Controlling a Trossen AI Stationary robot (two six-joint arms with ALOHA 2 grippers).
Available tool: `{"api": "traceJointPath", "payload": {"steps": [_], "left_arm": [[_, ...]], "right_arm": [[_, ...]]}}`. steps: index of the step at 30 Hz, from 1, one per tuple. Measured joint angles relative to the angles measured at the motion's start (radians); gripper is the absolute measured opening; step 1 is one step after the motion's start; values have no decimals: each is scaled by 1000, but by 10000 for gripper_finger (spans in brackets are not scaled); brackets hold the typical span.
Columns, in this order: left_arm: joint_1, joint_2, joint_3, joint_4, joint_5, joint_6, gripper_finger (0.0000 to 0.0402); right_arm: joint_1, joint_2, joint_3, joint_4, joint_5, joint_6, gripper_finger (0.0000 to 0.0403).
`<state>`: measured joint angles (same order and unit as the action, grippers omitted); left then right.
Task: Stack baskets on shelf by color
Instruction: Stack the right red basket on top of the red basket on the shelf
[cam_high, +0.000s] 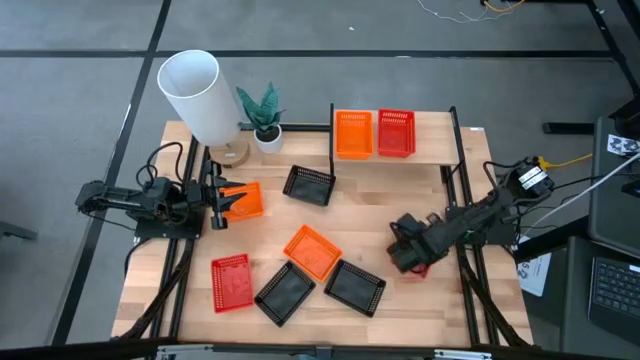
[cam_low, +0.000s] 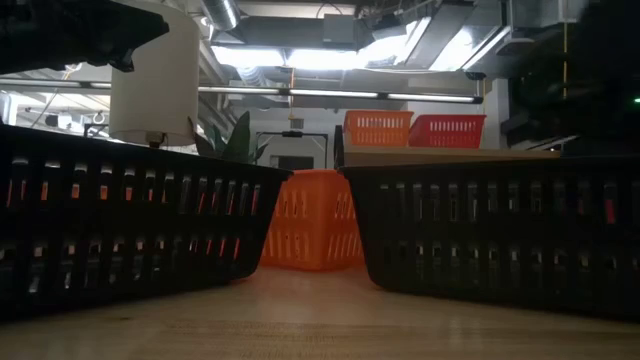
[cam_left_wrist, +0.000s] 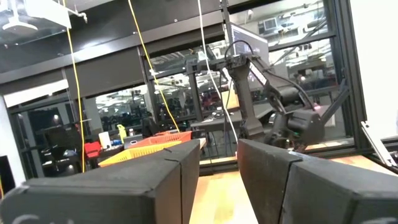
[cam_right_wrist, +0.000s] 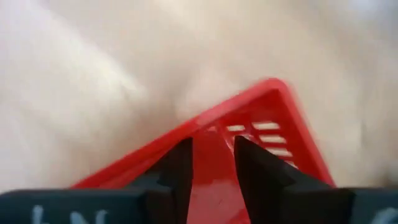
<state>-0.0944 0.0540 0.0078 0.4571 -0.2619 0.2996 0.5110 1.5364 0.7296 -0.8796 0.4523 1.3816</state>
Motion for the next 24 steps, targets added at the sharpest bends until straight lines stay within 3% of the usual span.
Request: {"api": "traceJointPath", "payload": {"steps": [3, 11, 14, 20, 24], "left_arm": [[0, 0, 0, 0, 0, 0, 104], [0, 0, 0, 0, 0, 0, 105], [0, 0, 0, 0, 0, 0, 103], [0, 0, 0, 0, 0, 0, 105], [0, 0, 0, -1, 0, 0, 103]], "right_arm": [[-50, 0, 0, 110, 116, -198, 118], [-124, -12, 154, 80, 106, -509, 118], [-124, -16, 263, 9, 8, -611, 118], [-77, -16, 346, 8, -348, -736, 118], [-12, -12, 346, -17, -368, -728, 118]]}}
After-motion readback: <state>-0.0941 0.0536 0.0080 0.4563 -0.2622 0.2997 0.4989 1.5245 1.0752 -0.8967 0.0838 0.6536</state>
